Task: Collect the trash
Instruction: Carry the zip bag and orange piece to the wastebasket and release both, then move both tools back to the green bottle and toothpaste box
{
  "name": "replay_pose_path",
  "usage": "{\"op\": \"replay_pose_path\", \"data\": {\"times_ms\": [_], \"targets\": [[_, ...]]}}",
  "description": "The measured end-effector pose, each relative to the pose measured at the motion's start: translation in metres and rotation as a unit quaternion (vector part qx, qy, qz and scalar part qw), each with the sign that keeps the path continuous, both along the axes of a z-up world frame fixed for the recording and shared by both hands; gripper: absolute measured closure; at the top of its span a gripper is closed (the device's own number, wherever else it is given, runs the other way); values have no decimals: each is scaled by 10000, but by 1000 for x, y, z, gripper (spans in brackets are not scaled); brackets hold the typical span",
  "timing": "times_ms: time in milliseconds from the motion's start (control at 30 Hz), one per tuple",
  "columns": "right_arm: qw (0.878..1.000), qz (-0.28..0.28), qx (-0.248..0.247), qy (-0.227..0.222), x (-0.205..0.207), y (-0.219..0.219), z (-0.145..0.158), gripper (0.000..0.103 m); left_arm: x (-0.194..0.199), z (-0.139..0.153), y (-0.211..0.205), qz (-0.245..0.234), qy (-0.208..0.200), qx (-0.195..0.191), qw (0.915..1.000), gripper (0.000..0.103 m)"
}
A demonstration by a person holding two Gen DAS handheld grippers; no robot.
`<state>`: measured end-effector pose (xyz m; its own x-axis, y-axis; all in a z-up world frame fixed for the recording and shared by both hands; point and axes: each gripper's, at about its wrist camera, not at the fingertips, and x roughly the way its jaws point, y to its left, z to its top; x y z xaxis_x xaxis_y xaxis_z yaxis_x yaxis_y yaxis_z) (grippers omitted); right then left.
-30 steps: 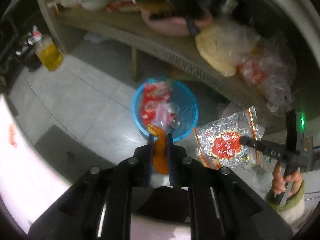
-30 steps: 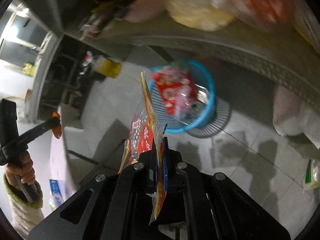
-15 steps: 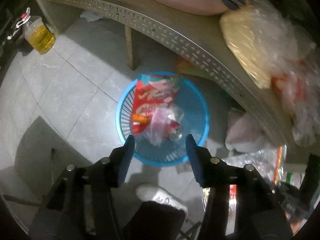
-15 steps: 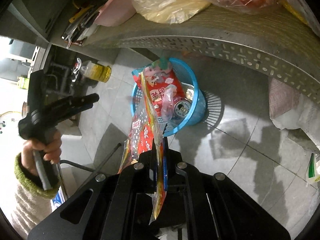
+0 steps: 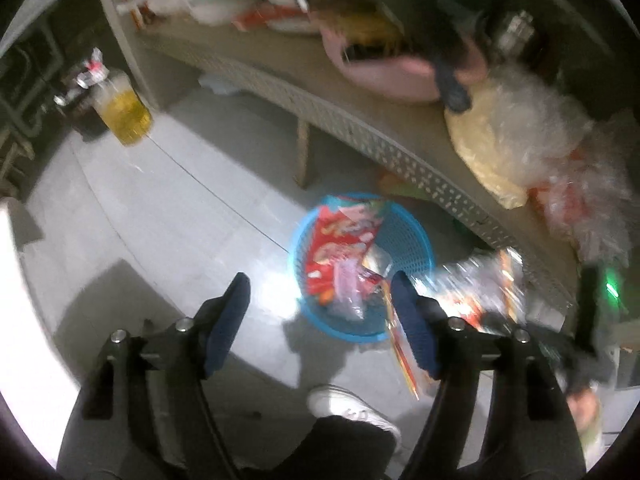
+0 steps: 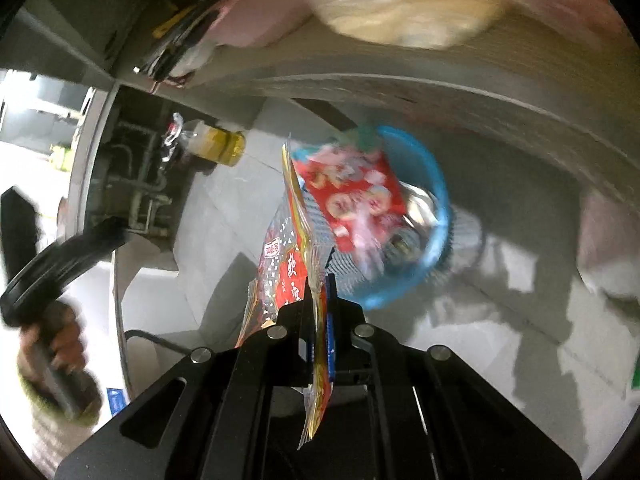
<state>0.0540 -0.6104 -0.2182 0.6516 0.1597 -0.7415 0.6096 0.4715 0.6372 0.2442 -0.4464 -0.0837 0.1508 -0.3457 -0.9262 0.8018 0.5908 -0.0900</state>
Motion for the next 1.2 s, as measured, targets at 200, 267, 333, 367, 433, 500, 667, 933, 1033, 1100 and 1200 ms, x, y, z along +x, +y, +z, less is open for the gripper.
{"op": "replay_pose_path", "data": {"times_ms": [200, 267, 333, 367, 433, 500, 667, 933, 1033, 1100, 1200], "targets": [[9912, 103, -1003, 862, 71, -7, -57, 50, -6, 73, 85, 369, -485, -432, 9972, 22], [9846, 132, -1221, 1243, 80, -4, -73, 50, -11, 89, 113, 481, -646, -492, 9955, 20], [9820, 58, -1315, 1358, 77, -2, -78, 50, -15, 103, 141, 595, -819, -519, 9935, 19], [9812, 1, -1394, 1335, 73, 0, -76, 50, -18, 108, 153, 654, -907, -526, 9923, 18], [9779, -101, -1575, 1374, 64, 3, -69, 50, -23, 116, 181, 838, -1090, -605, 9887, 16], [9769, -135, -1687, 1304, 57, 8, -61, 50, -27, 120, 208, 1114, -1147, -683, 9848, 16], [9730, 302, -2056, 1005, 70, 27, -37, 50, -41, 124, 260, 1637, -1108, -875, 9763, 13], [9561, 1553, -1886, 1617, 173, 51, -110, 74, -78, 139, 353, 2423, -1192, -1329, 9536, 10], [9388, 1800, -1843, 2284, 193, 49, -155, 79, -93, 143, 390, 2779, -1333, -1265, 9429, 9], [9260, 1877, -1941, 2640, 199, 46, -173, 79, -105, 144, 415, 3107, -1466, -1192, 9315, 9], [9155, 1884, -2022, 2924, 204, 39, -183, 80, -125, 141, 460, 3784, -1506, -1252, 9047, 9]]}}
